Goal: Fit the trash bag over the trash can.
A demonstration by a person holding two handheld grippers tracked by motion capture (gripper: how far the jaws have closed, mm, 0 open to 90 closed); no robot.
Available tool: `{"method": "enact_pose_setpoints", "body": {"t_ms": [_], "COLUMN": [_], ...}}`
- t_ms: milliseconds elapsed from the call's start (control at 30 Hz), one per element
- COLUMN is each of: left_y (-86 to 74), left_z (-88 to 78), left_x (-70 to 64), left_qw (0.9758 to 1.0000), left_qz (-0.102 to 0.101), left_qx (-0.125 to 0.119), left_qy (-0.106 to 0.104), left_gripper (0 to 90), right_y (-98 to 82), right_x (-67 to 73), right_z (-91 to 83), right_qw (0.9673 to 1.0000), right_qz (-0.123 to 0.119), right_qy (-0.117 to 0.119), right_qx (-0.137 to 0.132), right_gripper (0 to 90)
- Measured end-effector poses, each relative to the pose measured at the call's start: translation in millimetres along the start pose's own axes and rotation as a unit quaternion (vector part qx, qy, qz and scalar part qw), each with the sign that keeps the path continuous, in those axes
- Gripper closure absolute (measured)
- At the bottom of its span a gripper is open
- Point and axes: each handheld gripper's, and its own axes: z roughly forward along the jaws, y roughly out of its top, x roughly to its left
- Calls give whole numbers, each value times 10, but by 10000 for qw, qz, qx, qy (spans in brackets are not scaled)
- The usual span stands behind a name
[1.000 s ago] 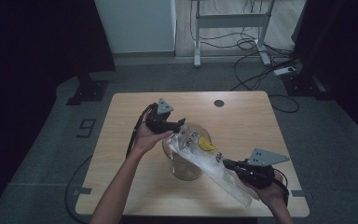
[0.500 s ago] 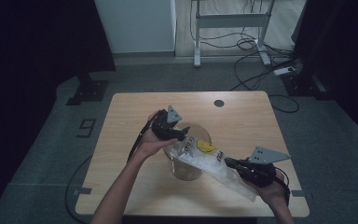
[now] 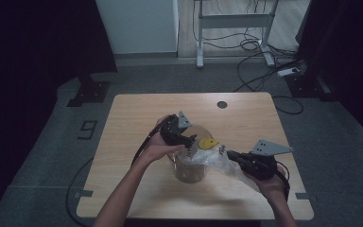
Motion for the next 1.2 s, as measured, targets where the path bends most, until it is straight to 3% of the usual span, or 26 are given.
{"method": "enact_pose_setpoints", "body": {"t_ms": [100, 267, 433, 567, 633, 867, 1200], "left_y": [-12, -64, -93, -129, -177, -185, -174], "left_z": [-22, -190, -377, -448, -451, -296, -207], "left_x": [4, 91, 114, 90, 54, 3, -66], "left_qw": [9999, 9981, 9963, 9968, 9981, 9991, 9987], "left_qz": [-31, -322, -469, -471, -373, -283, -207], "left_qx": [-114, -524, -717, -646, -492, -216, -98], "left_qy": [-20, 72, -36, -18, -80, -212, -456], "left_gripper": [252, 224, 223, 244, 258, 292, 330], "right_y": [20, 7, -5, 4, 20, 91, 170], "right_x": [-1, -28, -54, -65, -66, -32, -49], "right_z": [25, 22, -5, -20, -30, 21, 215], "right_qw": [10000, 10000, 9999, 9999, 9998, 9999, 9996], "right_qz": [13, 59, 123, 148, 170, 133, 195], "right_qy": [3, -18, -32, -23, -29, 73, 227], "right_qx": [-27, -8, -20, -8, -37, -43, 5], "right_gripper": [887, 887, 887, 887, 887, 887, 887]}}
